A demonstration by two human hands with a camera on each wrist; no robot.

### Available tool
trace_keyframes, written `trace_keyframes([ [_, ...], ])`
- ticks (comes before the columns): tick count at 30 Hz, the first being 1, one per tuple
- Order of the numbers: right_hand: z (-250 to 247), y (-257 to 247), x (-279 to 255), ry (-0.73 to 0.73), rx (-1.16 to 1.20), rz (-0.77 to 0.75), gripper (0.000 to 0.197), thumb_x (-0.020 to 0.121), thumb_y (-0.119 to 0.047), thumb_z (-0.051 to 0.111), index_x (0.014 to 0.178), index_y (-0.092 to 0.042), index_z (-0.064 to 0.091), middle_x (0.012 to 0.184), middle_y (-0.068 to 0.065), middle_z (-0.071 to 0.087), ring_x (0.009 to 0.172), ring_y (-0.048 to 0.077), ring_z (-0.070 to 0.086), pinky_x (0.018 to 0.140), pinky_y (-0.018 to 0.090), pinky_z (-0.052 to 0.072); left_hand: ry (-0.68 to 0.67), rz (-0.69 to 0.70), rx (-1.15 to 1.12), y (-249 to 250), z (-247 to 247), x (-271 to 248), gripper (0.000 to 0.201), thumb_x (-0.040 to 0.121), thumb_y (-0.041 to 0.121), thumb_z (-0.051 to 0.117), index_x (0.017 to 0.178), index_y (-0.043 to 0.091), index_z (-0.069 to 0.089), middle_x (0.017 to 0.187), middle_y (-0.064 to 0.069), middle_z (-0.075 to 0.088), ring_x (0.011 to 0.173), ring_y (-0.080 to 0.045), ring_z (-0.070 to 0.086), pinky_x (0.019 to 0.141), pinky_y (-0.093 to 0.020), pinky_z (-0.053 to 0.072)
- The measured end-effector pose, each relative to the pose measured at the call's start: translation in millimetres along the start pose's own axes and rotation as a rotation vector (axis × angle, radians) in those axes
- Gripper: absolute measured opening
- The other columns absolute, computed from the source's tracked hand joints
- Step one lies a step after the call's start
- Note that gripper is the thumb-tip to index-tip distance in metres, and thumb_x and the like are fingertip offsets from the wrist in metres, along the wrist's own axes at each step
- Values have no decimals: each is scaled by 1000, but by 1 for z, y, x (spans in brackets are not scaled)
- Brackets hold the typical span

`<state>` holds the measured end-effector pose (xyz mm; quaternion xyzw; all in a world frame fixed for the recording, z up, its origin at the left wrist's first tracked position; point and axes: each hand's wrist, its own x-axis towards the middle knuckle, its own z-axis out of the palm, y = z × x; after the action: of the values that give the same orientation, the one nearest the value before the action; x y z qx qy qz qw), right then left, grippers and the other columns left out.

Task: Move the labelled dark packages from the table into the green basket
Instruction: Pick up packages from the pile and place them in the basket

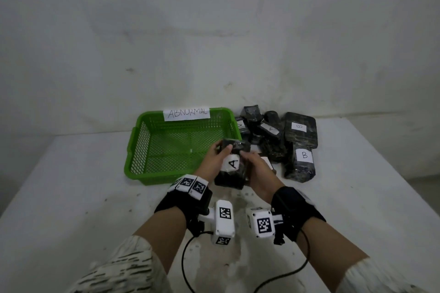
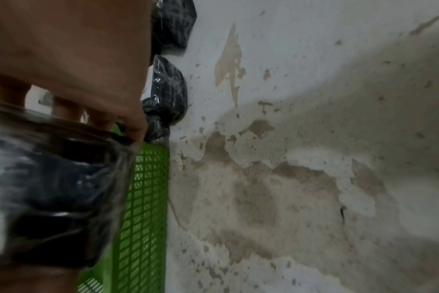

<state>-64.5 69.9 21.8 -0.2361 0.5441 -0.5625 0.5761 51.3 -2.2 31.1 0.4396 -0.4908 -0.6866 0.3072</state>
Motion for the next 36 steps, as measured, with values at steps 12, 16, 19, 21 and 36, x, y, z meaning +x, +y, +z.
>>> trace_keyframes([
  [12, 21, -5, -5, -13, -122, -34, 43, 93, -41, 58, 130, -20, 54, 122, 2, 66, 111, 19, 64, 96, 39, 51, 96, -11, -248, -6, -7, -17, 42, 95, 20, 52, 134, 7, 42, 119, -21, 59, 103, -33, 61, 93, -48, 49],
  [16, 19, -4, -2, -8, -73, -59, 43, 94, -34, 59, 132, -17, 50, 124, 5, 65, 112, 21, 63, 103, 43, 47, 88, -20, -304, -2, -1, -21, 41, 95, 19, 52, 132, 4, 45, 124, -22, 59, 100, -33, 62, 89, -45, 51],
  [19, 16, -2, 0, -17, -42, -52, 42, 92, -35, 61, 130, -18, 51, 124, 5, 65, 114, 22, 62, 105, 45, 45, 101, -8, -304, -3, -1, -20, 40, 95, 14, 51, 134, 4, 45, 122, -22, 59, 91, -27, 63, 83, -39, 52],
  [21, 14, -1, 0, -55, -63, -43, 46, 89, -32, 65, 131, -19, 51, 124, 4, 65, 114, 21, 63, 105, 45, 45, 109, -4, -298, -4, -1, -20, 40, 96, 17, 51, 134, 5, 46, 123, -22, 60, 97, -31, 63, 86, -42, 51],
  [36, 16, 3, -15, -106, -69, 17, 40, 91, -12, 61, 127, -22, 48, 117, 6, 64, 102, 23, 62, 91, 44, 49, 92, -13, -304, -11, -5, -33, 37, 97, 17, 47, 132, 7, 50, 105, -11, 66, 86, -21, 65, 68, -31, 53],
])
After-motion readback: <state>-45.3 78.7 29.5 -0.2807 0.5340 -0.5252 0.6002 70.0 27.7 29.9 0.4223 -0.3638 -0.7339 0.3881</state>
